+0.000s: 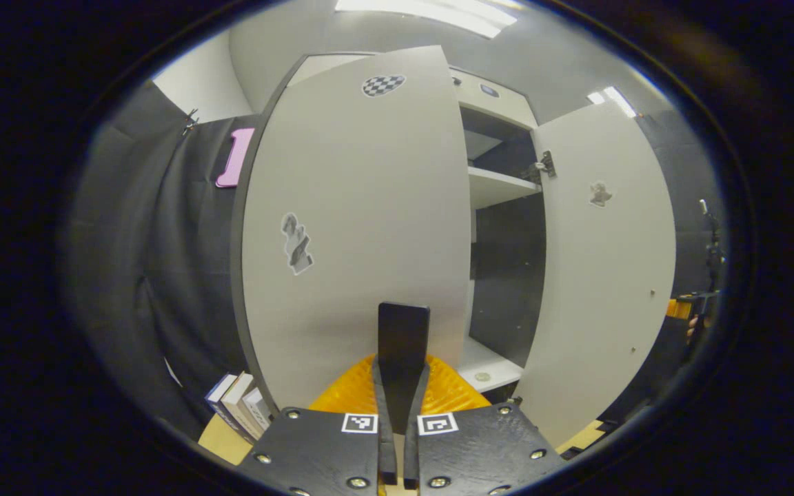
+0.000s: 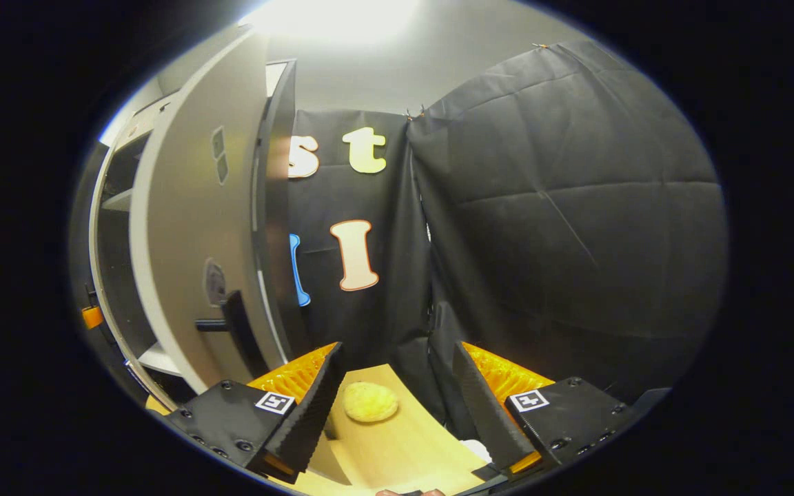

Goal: Open the right door of the double-door shoe cabinet with the right hand, and open the left door with the left hand.

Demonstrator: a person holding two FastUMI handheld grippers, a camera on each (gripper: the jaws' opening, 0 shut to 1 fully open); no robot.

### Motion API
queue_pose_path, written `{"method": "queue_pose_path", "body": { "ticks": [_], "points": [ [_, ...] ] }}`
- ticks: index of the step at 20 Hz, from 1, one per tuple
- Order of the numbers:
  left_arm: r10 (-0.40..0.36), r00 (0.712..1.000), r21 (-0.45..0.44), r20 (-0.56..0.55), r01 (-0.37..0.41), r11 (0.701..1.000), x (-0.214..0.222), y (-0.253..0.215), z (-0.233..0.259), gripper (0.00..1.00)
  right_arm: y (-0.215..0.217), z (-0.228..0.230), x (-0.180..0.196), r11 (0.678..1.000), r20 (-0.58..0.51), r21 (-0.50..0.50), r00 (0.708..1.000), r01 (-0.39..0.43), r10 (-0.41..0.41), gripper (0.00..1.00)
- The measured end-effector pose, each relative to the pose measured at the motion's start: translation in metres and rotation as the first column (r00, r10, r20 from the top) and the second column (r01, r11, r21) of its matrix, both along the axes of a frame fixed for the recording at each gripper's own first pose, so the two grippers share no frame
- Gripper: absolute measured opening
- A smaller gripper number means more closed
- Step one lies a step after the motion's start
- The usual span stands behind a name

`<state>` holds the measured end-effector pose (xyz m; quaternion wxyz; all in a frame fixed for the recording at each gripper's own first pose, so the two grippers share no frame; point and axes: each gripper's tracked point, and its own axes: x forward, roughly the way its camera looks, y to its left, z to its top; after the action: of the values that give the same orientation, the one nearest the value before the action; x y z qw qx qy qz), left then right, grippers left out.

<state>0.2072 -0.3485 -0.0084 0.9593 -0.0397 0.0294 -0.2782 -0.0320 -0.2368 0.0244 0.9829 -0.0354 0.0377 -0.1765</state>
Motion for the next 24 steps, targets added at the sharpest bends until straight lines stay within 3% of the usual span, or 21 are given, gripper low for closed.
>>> {"method": "queue_pose_path", "body": {
  "ticks": [2, 5, 6, 7, 10, 11, 12, 16, 17, 20, 21, 22, 24],
  "points": [
    [-0.013, 1.0, -0.019, 0.006, 0.013, 1.0, -0.003, 0.007, -0.003, 0.06, 0.01, -0.008, -0.011, 1.0, -0.004, 0.004, 1.0, 0.005, -0.005, 0.98],
    [-0.017, 1.0, -0.022, 0.024, 0.018, 1.0, -0.005, 0.015, -0.004, 0.06, 0.023, -0.015, -0.024, 1.0, -0.012, 0.002, 1.0, 0.013, -0.013, 0.97],
    [-0.016, 0.999, -0.019, 0.031, 0.017, 1.0, -0.007, 0.018, -0.004, 0.06, 0.027, -0.015, -0.027, 1.0, -0.012, -0.002, 1.0, 0.015, -0.015, 0.92],
    [-0.013, 0.999, -0.021, 0.037, 0.014, 1.0, -0.006, 0.02, -0.004, 0.06, 0.031, -0.014, -0.029, 1.0, -0.009, -0.009, 1.0, 0.015, -0.015, 1.0],
    [-0.015, 0.999, -0.038, 0.047, 0.017, 0.999, -0.007, 0.03, -0.002, 0.07, 0.044, -0.011, -0.036, 0.998, 0.009, -0.054, 1.0, 0.026, -0.026, 1.0],
    [-0.018, 0.999, -0.044, 0.045, 0.02, 0.999, -0.008, 0.033, -0.003, 0.07, 0.051, -0.01, -0.039, 0.997, 0.013, -0.072, 1.0, 0.021, -0.02, 0.92],
    [-0.02, 0.999, -0.043, 0.043, 0.022, 0.999, -0.009, 0.036, -0.004, 0.07, 0.058, -0.01, -0.041, 0.996, 0.016, -0.086, 1.0, 0.014, -0.013, 0.98],
    [-0.013, 0.998, -0.027, 0.055, 0.015, 1.0, -0.011, 0.05, -0.004, 0.05, 0.077, -0.011, -0.052, 0.991, 0.025, -0.132, 1.0, 0.006, -0.003, 0.98],
    [-0.013, 0.998, -0.027, 0.056, 0.015, 1.0, -0.009, 0.052, -0.005, 0.05, 0.078, -0.009, -0.053, 0.991, 0.029, -0.137, 1.0, 0.012, -0.008, 0.92],
    [-0.004, 0.999, -0.036, 0.05, 0.005, 0.999, -0.01, 0.061, -0.005, 0.06, 0.089, -0.005, -0.065, 0.991, 0.045, -0.134, 0.999, 0.025, -0.019, 0.92],
    [0.004, 0.999, -0.037, 0.052, -0.002, 0.999, -0.008, 0.065, -0.005, 0.05, 0.091, -0.003, -0.066, 0.991, 0.05, -0.129, 0.998, 0.029, -0.022, 0.97],
    [0.015, 0.998, -0.036, 0.056, -0.013, 0.999, -0.008, 0.07, -0.004, 0.06, 0.092, -0.002, -0.067, 0.992, 0.053, -0.123, 0.998, 0.031, -0.024, 0.92],
    [0.044, 0.996, -0.062, 0.083, -0.039, 0.997, -0.004, 0.083, 0.001, 0.05, 0.095, -0.001, -0.07, 0.993, 0.055, -0.116, 0.998, 0.033, -0.027, 0.92]
  ]
}}
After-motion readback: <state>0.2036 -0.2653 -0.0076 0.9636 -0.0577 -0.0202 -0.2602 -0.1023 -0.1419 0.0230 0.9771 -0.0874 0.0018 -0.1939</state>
